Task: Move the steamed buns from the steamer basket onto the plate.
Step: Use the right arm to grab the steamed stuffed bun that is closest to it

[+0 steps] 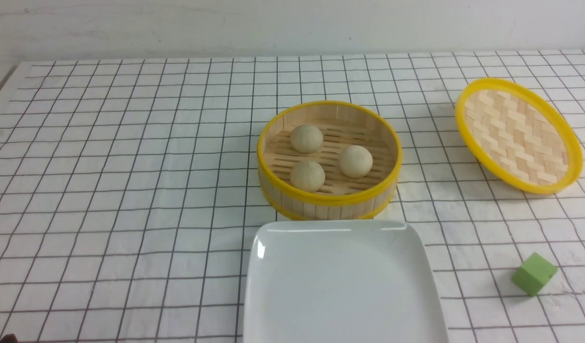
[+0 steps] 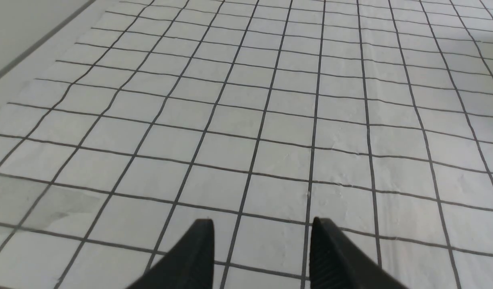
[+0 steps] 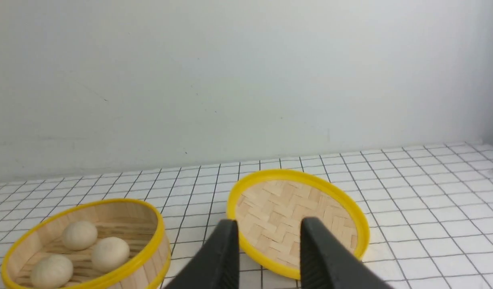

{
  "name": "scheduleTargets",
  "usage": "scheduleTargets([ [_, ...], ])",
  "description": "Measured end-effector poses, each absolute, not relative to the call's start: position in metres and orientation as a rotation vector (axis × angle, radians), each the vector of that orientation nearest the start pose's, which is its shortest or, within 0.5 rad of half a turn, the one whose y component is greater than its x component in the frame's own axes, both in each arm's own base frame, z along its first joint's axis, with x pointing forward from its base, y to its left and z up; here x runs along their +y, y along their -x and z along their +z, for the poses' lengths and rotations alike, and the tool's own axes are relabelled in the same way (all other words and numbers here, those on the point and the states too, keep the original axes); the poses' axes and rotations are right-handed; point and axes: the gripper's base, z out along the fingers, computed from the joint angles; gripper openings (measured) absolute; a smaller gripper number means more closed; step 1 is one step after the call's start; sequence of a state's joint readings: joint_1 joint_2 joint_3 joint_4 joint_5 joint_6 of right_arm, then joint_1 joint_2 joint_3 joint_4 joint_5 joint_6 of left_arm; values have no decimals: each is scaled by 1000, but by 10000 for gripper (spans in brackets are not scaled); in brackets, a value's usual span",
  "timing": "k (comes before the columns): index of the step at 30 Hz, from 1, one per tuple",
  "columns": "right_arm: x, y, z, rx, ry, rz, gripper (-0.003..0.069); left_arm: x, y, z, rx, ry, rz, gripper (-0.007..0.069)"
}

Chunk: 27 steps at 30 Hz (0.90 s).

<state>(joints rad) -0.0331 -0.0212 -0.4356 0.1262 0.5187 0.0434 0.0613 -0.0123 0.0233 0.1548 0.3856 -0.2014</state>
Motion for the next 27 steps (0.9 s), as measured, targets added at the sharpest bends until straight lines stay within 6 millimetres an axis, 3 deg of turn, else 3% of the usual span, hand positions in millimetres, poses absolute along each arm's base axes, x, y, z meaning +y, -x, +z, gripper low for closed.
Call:
scheduleTargets([
  [12, 14, -8, 312, 1530, -139, 346, 241, 8, -52, 172, 1870, 152, 57, 352],
  [27, 15, -7, 311, 1535, -141, 358, 241, 8, -52, 172, 1870, 152, 57, 352],
])
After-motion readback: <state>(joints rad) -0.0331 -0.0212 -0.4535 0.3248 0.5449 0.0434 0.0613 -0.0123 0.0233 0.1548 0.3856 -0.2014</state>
